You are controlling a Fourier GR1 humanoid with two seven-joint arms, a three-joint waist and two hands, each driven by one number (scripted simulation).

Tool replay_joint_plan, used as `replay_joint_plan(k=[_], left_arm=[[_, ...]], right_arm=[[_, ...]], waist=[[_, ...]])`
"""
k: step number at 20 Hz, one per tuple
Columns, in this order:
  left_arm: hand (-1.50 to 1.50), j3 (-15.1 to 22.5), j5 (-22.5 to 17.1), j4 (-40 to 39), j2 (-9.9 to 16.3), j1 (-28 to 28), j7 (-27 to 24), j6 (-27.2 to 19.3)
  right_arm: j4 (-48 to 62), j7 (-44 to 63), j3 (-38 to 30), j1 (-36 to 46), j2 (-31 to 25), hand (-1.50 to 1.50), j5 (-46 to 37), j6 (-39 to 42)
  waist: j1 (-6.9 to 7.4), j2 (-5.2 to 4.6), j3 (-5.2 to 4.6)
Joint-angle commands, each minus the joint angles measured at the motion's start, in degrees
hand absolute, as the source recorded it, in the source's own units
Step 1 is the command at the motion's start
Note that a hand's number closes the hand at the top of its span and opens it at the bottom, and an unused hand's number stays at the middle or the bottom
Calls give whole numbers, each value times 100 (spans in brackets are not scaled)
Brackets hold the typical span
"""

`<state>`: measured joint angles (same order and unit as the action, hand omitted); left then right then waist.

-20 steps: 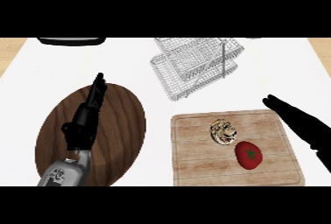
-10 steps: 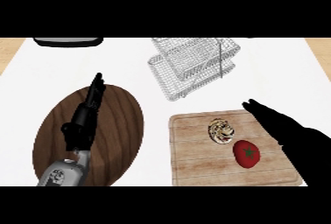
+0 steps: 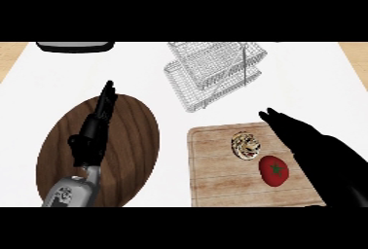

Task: Pick the cupcake from the cutting board and place it in the tiered basket

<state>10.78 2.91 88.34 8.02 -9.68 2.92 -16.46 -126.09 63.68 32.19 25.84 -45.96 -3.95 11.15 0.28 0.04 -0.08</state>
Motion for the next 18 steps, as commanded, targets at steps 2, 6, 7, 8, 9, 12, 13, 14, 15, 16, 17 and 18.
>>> replay_joint_plan(k=[2,6,7,8,9,12,13,14,15,16,17,18], left_arm=[[0,-146,23,-300,-89,-36,-274,-6],[0,-52,85,-287,-149,75,-304,47],[0,-216,19,-404,-71,-150,-242,133],[0,-141,65,-112,-43,-54,-59,127],[0,-86,84,175,-33,-20,240,109],[0,-122,58,146,-68,-8,137,145],[0,-224,171,-52,-115,-459,441,0],[0,-78,155,103,-152,43,33,106],[0,0,199,360,-216,207,209,26],[0,-208,157,-369,-147,-67,-186,167],[0,-89,165,226,-127,213,29,192],[0,-153,224,-294,-229,131,-365,135]], right_arm=[[23,160,341,-200,38,-150,-665,415],[66,613,434,276,291,-150,-754,710],[388,-80,286,-182,168,-150,-1087,462],[814,-67,115,266,312,-150,-862,713],[533,164,208,-62,253,-150,-1112,505],[967,91,310,-151,439,-150,-1425,455],[892,132,280,-216,515,-150,-1469,444],[991,-30,293,-385,657,-150,-1617,391],[696,220,151,-399,649,-150,-1485,576],[710,47,-111,-425,494,-150,-1269,728],[912,-587,-214,-805,380,-150,-1433,595],[834,-35,-21,-571,812,-150,-1505,712]], waist=[[-36,-4,4],[-3,0,-1],[-34,-7,5],[24,-8,4],[-6,7,6],[4,0,6],[-35,-2,6],[-15,0,6],[-17,8,6],[-52,-4,4],[-31,2,8],[-31,-3,5]])
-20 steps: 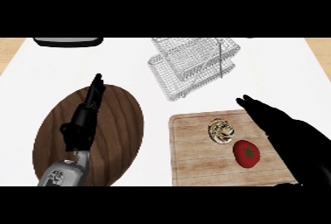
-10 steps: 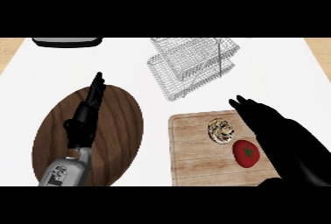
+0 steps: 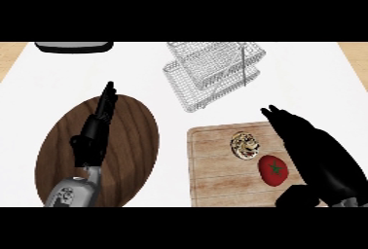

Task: Pick the cupcake from the cutting board and place it in the tiered basket

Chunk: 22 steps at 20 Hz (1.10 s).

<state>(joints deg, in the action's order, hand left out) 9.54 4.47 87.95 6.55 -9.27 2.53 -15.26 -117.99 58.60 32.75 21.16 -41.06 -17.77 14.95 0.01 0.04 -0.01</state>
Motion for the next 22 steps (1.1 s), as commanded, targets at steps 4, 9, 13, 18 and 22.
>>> replay_joint_plan(k=[4,9,13,18,22], left_arm=[[0,-128,60,208,42,97,41,155],[0,-175,95,217,-107,60,98,192],[0,-21,328,584,-137,508,177,150],[0,-203,306,277,-185,50,201,292],[0,172,541,788,-398,529,366,199]], right_arm=[[443,131,-153,-192,751,-150,-441,358],[820,-828,-506,-527,983,-150,-852,398],[638,-772,-735,-653,1166,-150,-887,835],[1229,-950,-765,-321,1826,-150,-1207,990],[1009,-978,-1138,-457,1741,-150,-1128,1418]], waist=[[21,-4,0],[16,-6,1],[22,2,1],[28,-6,1],[32,3,2]])
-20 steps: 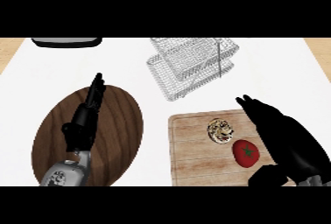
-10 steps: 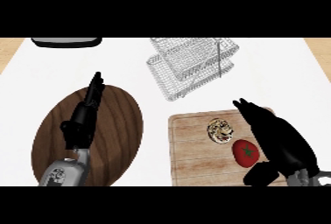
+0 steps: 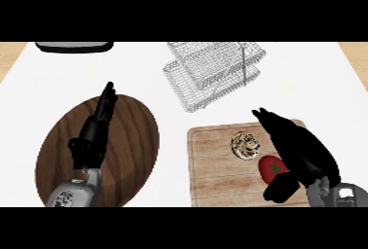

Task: Pick the cupcake from the cutting board and place it in the tiered basket

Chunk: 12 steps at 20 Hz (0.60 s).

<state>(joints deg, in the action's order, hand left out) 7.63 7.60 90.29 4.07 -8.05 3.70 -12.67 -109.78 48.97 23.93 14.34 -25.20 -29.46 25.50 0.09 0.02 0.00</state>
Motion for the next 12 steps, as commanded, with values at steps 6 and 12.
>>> replay_joint_plan(k=[6,12], left_arm=[[0,-111,111,-452,-197,-74,-298,50],[0,-396,-62,-325,-23,80,-411,290]], right_arm=[[86,182,3,-11,810,-150,-563,529],[908,-278,-153,200,1244,-150,-1110,233]], waist=[[-15,1,-1],[2,-4,-1]])
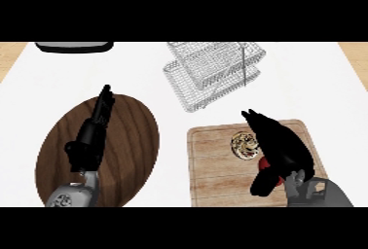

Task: Pick the cupcake from the cutting board and place it in the tiered basket

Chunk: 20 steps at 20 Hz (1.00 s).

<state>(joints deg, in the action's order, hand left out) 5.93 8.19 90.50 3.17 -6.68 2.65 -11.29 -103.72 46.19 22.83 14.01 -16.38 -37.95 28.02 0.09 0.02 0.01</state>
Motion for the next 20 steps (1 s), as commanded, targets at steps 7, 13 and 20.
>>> replay_joint_plan(k=[7,13,20], left_arm=[[0,-92,-9,71,37,103,-91,258],[0,-117,160,-409,-212,-179,-250,84],[0,18,392,-172,-307,-257,61,-98]], right_arm=[[680,-412,193,-185,737,-150,-865,-433],[830,-1021,-661,-82,554,-150,-627,-21],[777,-1352,-708,-410,698,-150,-934,-514]], waist=[[10,0,0],[-11,-2,-1],[-12,-1,0]])
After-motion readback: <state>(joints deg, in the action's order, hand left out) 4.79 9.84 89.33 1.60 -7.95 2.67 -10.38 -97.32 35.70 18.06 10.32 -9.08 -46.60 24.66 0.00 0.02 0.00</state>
